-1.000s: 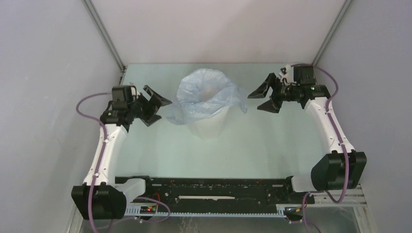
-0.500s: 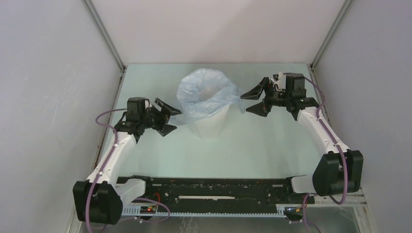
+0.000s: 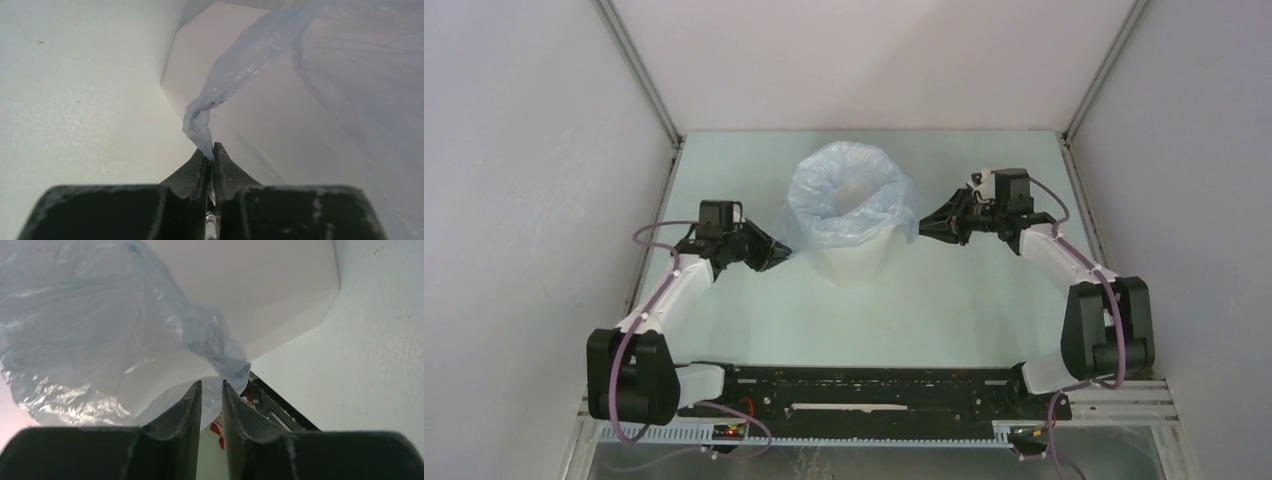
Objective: Put the trash bags into the trash bin
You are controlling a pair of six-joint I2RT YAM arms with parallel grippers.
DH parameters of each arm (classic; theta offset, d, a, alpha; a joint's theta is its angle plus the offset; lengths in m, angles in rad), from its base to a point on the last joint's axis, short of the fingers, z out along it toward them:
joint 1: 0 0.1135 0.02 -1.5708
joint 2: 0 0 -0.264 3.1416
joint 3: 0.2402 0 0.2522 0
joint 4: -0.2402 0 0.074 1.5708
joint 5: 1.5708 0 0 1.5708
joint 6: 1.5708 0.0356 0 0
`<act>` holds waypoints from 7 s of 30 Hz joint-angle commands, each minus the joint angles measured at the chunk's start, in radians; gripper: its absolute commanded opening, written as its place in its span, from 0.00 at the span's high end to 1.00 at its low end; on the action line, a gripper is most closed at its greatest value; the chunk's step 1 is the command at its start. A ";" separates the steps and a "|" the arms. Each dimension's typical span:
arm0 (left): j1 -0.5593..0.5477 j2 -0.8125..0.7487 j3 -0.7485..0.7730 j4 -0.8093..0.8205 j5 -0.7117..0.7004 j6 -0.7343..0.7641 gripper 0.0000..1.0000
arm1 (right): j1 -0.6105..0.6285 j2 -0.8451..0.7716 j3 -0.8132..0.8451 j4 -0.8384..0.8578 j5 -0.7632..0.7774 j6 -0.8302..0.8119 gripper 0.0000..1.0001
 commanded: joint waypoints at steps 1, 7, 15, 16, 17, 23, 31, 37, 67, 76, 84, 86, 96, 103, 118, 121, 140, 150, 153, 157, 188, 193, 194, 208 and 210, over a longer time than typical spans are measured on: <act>-0.003 0.061 0.024 -0.004 -0.015 0.086 0.92 | 0.020 0.068 0.002 0.126 -0.057 -0.037 0.71; -0.003 0.103 0.063 -0.011 -0.028 0.107 1.00 | -0.063 0.001 0.005 -0.064 -0.049 -0.230 0.49; -0.003 0.127 0.089 -0.010 -0.022 0.106 1.00 | 0.008 -0.193 0.055 -0.415 0.156 -0.689 0.24; -0.003 0.132 0.094 -0.012 -0.019 0.106 1.00 | 0.032 -0.222 0.052 -0.395 0.188 -0.708 0.24; -0.003 0.138 0.098 -0.016 -0.015 0.106 1.00 | 0.066 -0.255 0.050 -0.367 0.227 -0.734 0.24; -0.003 0.160 0.123 -0.041 0.002 0.111 1.00 | 0.193 -0.298 0.052 -0.193 0.474 -0.841 0.21; -0.003 0.176 0.146 -0.060 0.023 0.116 1.00 | 0.251 -0.225 0.053 -0.027 0.423 -0.862 0.22; -0.003 0.192 0.168 -0.070 0.025 0.133 1.00 | 0.263 -0.210 -0.036 0.152 0.334 -0.846 0.30; 0.002 0.164 0.182 -0.216 -0.120 0.332 1.00 | 0.235 0.004 -0.050 0.031 0.241 -0.709 0.90; 0.002 0.081 0.219 -0.325 -0.215 0.398 0.94 | 0.229 -0.004 -0.042 0.023 0.263 -0.681 0.78; 0.002 -0.118 0.259 -0.435 -0.282 0.371 0.38 | 0.216 -0.092 -0.015 -0.101 0.330 -0.663 0.62; 0.002 -0.194 0.309 -0.480 -0.322 0.354 0.28 | 0.205 -0.129 -0.014 -0.140 0.337 -0.657 0.59; -0.269 -0.259 0.712 -0.443 -0.524 0.393 0.13 | 0.168 -0.323 0.009 -0.339 0.391 -0.660 0.31; -0.548 0.188 1.170 -0.618 -0.749 0.569 0.15 | 0.121 -0.457 0.026 -0.455 0.407 -0.668 0.25; -0.664 0.579 1.184 -0.586 -0.807 0.636 0.25 | 0.082 -0.590 0.028 -0.584 0.454 -0.697 0.24; -0.662 0.588 1.108 -0.523 -0.797 0.641 0.22 | 0.094 -0.579 0.029 -0.584 0.460 -0.702 0.24; -0.608 0.639 0.734 -0.133 -0.731 0.606 0.08 | 0.125 -0.524 0.034 -0.582 0.463 -0.708 0.23; -0.609 0.582 0.656 -0.094 -0.766 0.616 0.07 | 0.119 -0.527 0.034 -0.587 0.438 -0.689 0.23; -0.608 0.553 0.725 -0.140 -0.762 0.635 0.06 | 0.119 -0.527 0.034 -0.585 0.433 -0.680 0.23; -0.608 0.526 0.819 -0.222 -0.750 0.647 0.06 | 0.119 -0.520 0.034 -0.573 0.427 -0.674 0.23; -0.526 0.397 0.906 -0.355 -0.310 0.428 0.08 | 0.111 -0.450 0.034 -0.470 0.352 -0.611 0.23; -0.495 0.395 0.895 -0.348 -0.081 0.272 0.03 | 0.112 -0.433 0.034 -0.441 0.330 -0.593 0.23; -0.494 0.381 0.893 -0.339 -0.069 0.256 0.03 | 0.113 -0.431 0.033 -0.434 0.327 -0.590 0.23; -0.499 0.162 0.785 -0.145 -0.302 0.531 0.07 | 0.118 -0.421 0.033 -0.422 0.324 -0.585 0.23; -0.486 0.181 0.784 -0.123 -0.289 0.529 0.10 | 0.120 -0.418 0.034 -0.413 0.314 -0.578 0.23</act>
